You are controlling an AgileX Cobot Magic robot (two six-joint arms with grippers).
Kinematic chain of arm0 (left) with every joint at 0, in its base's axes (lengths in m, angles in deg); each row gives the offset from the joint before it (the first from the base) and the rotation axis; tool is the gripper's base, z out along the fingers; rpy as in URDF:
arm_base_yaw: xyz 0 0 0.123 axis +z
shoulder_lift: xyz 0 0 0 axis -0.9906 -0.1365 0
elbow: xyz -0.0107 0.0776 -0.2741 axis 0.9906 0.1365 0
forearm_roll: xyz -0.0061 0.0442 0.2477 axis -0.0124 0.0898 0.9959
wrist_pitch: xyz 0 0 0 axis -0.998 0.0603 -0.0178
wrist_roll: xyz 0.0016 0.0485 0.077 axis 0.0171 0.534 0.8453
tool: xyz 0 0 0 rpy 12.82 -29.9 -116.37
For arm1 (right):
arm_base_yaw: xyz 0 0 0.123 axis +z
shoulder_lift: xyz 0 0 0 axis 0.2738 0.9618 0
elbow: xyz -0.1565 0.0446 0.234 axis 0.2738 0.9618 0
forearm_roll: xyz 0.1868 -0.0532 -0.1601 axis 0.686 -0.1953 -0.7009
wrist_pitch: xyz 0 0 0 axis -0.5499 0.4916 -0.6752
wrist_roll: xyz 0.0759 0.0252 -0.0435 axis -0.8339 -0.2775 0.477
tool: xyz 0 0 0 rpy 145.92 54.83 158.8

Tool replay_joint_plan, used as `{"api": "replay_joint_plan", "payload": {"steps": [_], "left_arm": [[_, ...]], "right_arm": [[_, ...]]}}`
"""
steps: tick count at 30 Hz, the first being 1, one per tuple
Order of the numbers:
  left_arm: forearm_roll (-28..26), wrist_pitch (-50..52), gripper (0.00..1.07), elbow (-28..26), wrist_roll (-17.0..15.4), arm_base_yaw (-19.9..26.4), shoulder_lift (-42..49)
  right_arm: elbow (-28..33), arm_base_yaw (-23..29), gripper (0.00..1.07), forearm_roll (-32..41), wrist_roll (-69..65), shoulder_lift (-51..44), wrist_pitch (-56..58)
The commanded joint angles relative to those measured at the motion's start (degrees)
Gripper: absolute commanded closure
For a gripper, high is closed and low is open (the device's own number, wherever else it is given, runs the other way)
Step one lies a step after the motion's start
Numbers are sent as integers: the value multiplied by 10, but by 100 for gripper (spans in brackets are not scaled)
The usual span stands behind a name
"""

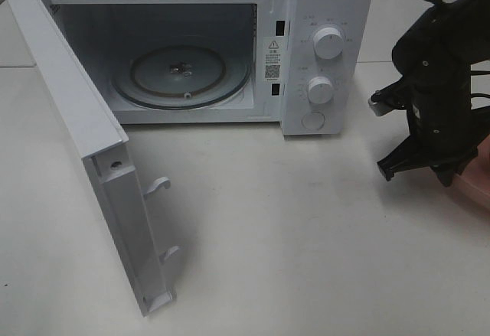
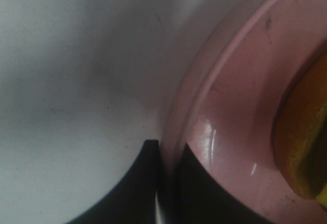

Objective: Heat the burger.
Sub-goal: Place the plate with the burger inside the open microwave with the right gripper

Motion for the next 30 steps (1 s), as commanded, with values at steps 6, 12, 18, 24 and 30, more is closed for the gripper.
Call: {"api": "replay_joint_plan", "payload": {"steps": [6, 12, 18, 24, 30], "left_arm": [[-1, 3, 5, 2, -2, -1, 14], [-1, 3, 5, 2, -2, -1, 14], [-1, 3, 5, 2, -2, -1, 14], [-1, 3, 5, 2, -2, -1, 14], [-1, 3, 5, 2, -2, -1, 14]], "right_arm": [[15, 44, 107, -50, -14, -14, 62], [68, 69, 107, -51, -18, -58, 62], [103, 107, 107, -50, -26, -99, 69], [128, 156, 107, -45, -41, -113, 84], [132, 199, 106, -45, -48, -115, 108]]}}
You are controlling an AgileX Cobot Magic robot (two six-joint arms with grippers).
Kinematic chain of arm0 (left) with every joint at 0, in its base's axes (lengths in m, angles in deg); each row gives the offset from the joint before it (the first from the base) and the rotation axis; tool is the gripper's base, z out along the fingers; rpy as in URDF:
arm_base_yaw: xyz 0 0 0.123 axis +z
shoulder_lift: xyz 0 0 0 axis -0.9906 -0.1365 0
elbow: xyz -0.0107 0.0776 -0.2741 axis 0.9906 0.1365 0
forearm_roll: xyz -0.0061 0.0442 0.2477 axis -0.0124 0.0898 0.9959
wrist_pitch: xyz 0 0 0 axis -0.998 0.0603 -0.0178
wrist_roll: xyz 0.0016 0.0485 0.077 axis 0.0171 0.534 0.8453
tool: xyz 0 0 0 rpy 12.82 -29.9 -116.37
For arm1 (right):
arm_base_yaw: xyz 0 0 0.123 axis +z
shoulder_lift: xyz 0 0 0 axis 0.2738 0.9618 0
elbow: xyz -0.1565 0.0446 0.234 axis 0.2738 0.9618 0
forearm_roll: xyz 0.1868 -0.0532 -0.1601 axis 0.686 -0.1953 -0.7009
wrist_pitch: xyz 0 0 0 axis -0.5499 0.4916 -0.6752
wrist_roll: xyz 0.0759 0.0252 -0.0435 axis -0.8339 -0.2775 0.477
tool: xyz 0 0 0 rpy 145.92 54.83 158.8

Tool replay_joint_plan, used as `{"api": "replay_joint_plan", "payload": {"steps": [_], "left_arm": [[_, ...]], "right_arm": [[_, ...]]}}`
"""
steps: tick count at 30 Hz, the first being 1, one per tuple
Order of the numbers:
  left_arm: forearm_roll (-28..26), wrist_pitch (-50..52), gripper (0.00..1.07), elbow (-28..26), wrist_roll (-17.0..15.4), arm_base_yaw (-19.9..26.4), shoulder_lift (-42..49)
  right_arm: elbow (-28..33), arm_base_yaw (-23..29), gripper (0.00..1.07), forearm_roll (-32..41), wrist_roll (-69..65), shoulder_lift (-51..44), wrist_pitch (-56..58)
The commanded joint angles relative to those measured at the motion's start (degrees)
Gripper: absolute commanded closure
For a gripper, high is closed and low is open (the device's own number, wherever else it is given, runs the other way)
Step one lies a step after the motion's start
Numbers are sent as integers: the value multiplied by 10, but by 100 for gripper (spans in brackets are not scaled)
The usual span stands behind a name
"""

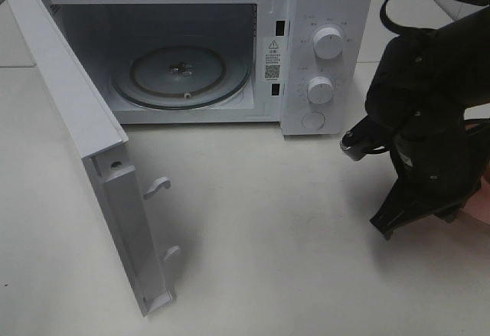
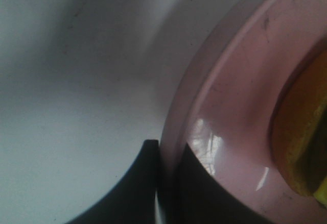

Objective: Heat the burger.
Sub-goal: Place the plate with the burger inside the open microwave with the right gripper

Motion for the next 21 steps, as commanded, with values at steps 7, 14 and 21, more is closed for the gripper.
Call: {"api": "replay_joint_plan", "payload": {"steps": [7, 14, 21], "left_arm": [[-1, 3, 5, 2, -2, -1, 14], [-1, 3, 5, 2, -2, -1, 14], [-1, 3, 5, 2, -2, -1, 14]], "right_arm": [[5, 84, 106, -27, -4, -40, 62], [5, 112, 105, -29, 12, -54, 85], [5, 159, 104, -28, 17, -72, 87]]}}
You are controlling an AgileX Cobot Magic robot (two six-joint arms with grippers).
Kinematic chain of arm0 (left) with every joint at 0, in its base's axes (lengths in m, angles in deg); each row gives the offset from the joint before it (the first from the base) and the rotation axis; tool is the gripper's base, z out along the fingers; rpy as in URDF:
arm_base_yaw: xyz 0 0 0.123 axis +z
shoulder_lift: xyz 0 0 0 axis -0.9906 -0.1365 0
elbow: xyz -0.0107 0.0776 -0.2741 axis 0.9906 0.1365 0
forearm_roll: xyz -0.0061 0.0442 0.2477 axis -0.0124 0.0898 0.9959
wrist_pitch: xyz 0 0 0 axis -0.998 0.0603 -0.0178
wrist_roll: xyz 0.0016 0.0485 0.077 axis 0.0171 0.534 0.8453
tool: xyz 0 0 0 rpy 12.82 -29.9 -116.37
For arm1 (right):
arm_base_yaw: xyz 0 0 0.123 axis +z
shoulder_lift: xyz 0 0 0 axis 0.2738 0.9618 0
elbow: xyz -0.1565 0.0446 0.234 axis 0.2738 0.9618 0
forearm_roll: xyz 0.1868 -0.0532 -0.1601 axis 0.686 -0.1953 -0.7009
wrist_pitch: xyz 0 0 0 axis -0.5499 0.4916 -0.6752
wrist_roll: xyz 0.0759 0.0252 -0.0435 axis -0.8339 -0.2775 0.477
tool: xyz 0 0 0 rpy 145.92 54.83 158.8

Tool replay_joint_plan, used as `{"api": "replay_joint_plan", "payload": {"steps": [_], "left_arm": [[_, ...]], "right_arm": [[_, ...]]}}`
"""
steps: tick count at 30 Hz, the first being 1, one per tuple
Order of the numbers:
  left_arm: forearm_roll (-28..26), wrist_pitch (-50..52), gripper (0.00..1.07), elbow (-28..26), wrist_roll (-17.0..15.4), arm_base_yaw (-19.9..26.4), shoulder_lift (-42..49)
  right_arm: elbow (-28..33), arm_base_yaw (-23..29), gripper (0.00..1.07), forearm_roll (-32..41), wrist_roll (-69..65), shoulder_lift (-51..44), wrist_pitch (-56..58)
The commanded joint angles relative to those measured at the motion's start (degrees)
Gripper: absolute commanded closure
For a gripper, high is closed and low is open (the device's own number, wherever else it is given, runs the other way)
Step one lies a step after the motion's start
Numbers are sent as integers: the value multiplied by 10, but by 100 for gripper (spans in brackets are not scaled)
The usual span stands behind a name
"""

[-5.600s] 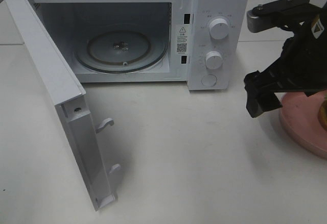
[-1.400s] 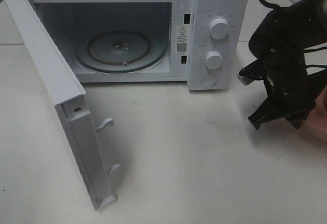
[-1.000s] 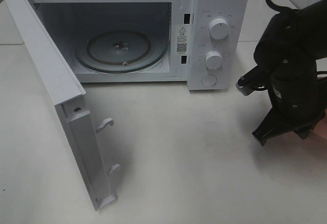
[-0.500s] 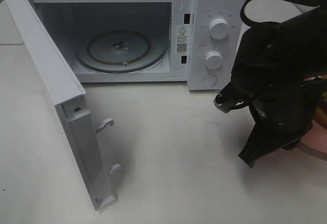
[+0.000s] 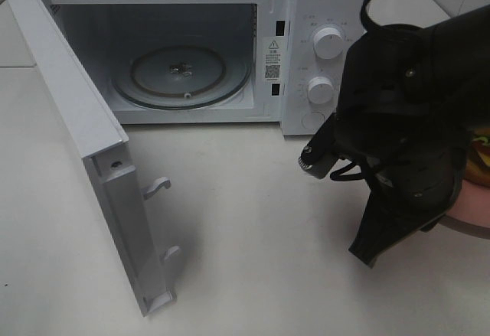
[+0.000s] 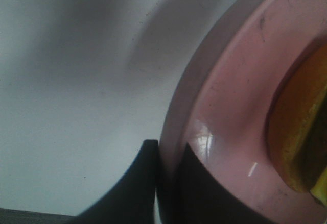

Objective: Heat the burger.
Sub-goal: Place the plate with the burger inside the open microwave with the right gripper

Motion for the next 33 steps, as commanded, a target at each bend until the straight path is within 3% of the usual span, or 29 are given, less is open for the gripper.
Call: {"api": "replay_joint_plan", "payload": {"steps": [1, 8, 20, 33], "left_arm": [[-1, 3, 5, 2, -2, -1, 14], [-1, 3, 5, 2, -2, -1, 14], [-1, 3, 5, 2, -2, -1, 14], [-1, 3, 5, 2, -2, -1, 14]], "right_arm": [[4, 32, 104, -31, 6, -21, 28], [4, 65, 104, -32, 11, -29, 31], [4, 164, 106, -37, 74, -30, 24], [4, 202, 107, -87, 108, -30, -11]]}}
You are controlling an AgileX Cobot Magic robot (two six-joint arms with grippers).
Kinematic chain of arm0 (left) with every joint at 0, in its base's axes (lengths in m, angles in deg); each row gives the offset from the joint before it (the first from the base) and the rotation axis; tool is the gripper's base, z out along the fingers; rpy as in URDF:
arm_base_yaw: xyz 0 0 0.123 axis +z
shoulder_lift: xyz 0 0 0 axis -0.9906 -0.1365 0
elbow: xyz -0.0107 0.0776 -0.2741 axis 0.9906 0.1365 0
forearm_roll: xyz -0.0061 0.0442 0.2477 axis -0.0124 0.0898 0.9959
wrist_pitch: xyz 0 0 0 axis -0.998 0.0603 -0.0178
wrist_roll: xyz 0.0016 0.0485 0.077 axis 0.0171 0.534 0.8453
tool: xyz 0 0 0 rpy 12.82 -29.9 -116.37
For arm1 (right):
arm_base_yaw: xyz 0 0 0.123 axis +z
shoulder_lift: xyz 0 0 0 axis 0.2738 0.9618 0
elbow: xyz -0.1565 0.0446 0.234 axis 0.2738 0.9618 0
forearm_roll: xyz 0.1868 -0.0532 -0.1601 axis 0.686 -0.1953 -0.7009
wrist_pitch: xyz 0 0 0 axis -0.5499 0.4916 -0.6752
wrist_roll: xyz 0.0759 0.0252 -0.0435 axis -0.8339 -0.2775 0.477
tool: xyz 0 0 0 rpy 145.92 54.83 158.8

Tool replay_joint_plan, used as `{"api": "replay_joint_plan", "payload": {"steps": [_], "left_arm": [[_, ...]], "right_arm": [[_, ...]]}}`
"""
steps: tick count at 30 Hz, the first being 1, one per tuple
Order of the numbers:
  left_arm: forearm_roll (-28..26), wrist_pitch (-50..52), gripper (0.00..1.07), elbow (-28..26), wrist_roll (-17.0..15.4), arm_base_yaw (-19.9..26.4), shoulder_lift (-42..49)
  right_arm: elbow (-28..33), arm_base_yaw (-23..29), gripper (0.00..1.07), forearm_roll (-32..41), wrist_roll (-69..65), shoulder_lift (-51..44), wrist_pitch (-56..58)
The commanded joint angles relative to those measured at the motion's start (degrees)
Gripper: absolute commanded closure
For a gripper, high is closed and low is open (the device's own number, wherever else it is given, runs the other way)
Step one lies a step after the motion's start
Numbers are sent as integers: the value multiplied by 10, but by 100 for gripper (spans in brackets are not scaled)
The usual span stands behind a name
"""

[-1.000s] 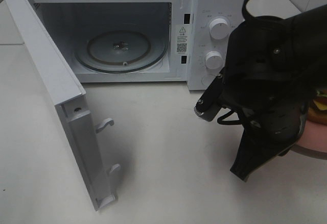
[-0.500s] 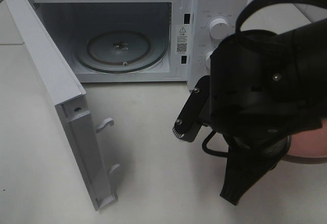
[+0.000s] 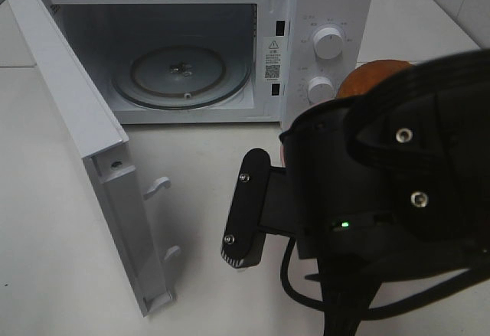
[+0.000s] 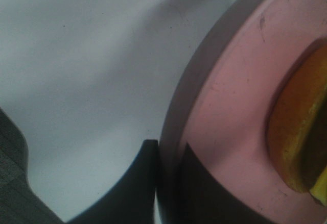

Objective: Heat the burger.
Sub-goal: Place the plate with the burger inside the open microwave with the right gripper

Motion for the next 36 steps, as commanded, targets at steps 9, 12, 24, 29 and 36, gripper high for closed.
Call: {"api": "replay_joint_plan", "payload": {"steps": [9, 12, 24, 29, 36], "left_arm": [[-1, 3, 5, 2, -2, -1, 14], [-1, 3, 5, 2, -2, -1, 14], [-1, 3, 5, 2, -2, -1, 14], [-1, 3, 5, 2, -2, -1, 14], [-1, 3, 5, 2, -2, -1, 14]], "right_arm": [[1, 2, 107, -63, 48, -15, -54], [1, 2, 107, -76, 57, -18, -66], [1, 2, 107, -103, 167, -56, -138], [1, 2, 107, -101, 219, -57, -151], [1, 1, 106, -98, 291, -57, -188]]}}
